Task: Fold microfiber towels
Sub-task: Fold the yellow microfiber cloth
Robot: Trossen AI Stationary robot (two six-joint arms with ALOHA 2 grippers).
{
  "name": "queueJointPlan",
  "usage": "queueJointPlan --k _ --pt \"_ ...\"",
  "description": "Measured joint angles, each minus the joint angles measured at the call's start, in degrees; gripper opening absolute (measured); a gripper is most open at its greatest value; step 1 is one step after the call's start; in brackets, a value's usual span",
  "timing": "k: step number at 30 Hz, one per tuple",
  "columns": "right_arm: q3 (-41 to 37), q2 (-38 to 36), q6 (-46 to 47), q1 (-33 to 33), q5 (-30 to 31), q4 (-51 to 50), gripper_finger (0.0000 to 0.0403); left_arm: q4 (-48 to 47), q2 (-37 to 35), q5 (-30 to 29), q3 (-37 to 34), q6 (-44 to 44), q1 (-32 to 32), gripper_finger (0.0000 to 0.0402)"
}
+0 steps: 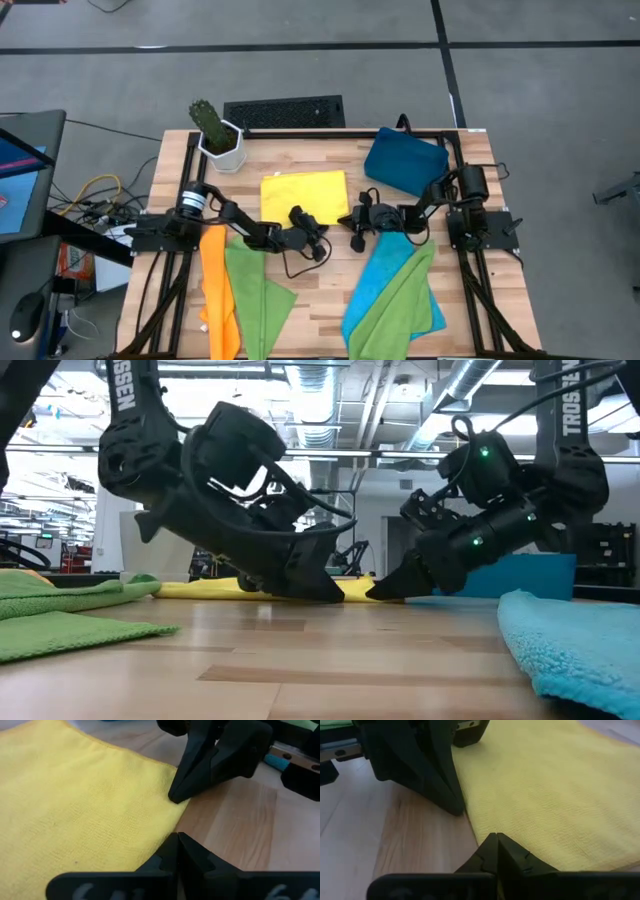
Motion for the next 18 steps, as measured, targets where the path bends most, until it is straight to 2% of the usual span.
queueJointPlan --k 4,12,18 --pt "-0.2 -1.4 -0.2 0.0 0.0 -1.1 0.0027 -0.4 -0.1 1.3 0.0 -0.1 0.0 0.0" --pt "-0.2 -8.9 -4.1 1.1 0.1 -4.2 0.0032 -0.3 -0.2 2.1 0.0 1.0 0.0 0.0" --pt "-0.2 -11.7 -11.0 0.0 0.0 -13.0 0.0052 -0.5 -0.5 2.7 0.0 1.6 0.1 0.0"
